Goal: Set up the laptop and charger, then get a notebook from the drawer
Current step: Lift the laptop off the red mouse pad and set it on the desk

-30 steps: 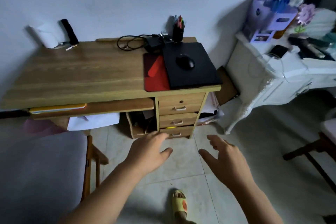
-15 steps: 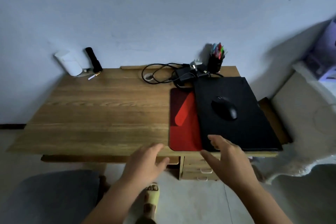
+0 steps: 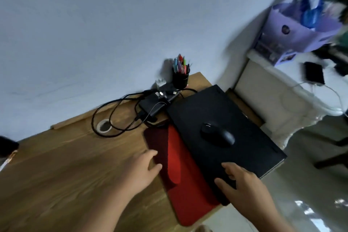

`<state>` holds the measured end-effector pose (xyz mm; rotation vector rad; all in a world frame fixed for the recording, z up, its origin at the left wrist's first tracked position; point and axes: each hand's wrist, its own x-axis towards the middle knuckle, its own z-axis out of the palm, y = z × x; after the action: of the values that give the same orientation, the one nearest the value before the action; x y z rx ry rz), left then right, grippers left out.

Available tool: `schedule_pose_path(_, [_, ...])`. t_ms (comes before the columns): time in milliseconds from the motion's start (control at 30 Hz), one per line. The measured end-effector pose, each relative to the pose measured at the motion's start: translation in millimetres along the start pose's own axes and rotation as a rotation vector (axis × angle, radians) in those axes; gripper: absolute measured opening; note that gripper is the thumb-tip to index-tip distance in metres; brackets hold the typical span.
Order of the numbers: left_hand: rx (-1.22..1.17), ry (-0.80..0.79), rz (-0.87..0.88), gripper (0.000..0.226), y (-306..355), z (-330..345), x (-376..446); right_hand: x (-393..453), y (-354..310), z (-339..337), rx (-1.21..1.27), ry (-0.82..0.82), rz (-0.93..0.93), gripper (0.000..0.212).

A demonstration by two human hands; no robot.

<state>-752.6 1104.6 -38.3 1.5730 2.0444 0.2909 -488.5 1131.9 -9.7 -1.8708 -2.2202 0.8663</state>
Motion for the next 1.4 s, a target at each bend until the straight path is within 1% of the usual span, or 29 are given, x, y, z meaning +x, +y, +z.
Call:
schedule_pose_path(100, [0.066,-0.039,0.167,0.047,30.9,10.2,42.3,11.6,13.4,-2.2,0.003,0.077,0.106,0.048])
schedule_pose_path(200, [0.165,-0.082,0.354,0.051,59.9,27.9,81.3,28.8,29.5,-2.8,0.000,0.118,0.221,0.055])
schedule_pose_path(333, [0.220,-0.042,0.432,0.062,80.1,36.1,140.2,43.5,50.5,2.0,0.039,0.189,0.352,0.071])
schedule_pose_path(400, [0.279,-0.040,0.456,0.068,84.9,36.4,169.9,46.5,58.4,6.3,0.049,0.178,0.431,0.079])
schedule_pose_path(500, [0.386,-0.104,0.492,0.085,87.8,38.9,209.5,49.9,68.2,13.7,0.092,0.148,0.534,0.089])
schedule_pose_path(600, [0.420,-0.199,0.491,0.103,86.0,37.5,243.8,51.0,73.9,22.4,0.138,0.174,0.608,0.100])
schedule_pose_path(700, [0.452,-0.267,0.477,0.110,81.0,34.6,272.2,49.8,77.8,33.4,0.246,0.200,0.681,0.109])
schedule_pose_path(800, [0.415,-0.313,0.407,0.117,76.3,31.6,289.9,52.7,82.5,40.3,0.354,0.253,0.700,0.113])
schedule_pose_path(867, [0.364,-0.348,0.362,0.120,75.0,30.9,296.3,55.8,85.5,42.3,0.404,0.275,0.678,0.115])
schedule_pose_path(967, [0.303,-0.368,0.338,0.121,76.5,31.5,302.8,60.3,90.6,41.6,0.491,0.313,0.645,0.115])
schedule_pose_path(1133, [0.280,-0.360,0.308,0.119,83.9,34.5,306.3,69.8,101.8,33.3,0.675,0.381,0.699,0.113])
schedule_pose_path(1233, [0.258,-0.388,0.267,0.122,88.5,34.1,306.3,76.8,103.0,29.2,0.727,0.346,0.728,0.114])
schedule_pose_path(1400, [0.262,-0.390,0.209,0.127,96.2,36.3,304.9,84.7,104.4,21.0,0.767,0.291,0.772,0.121])
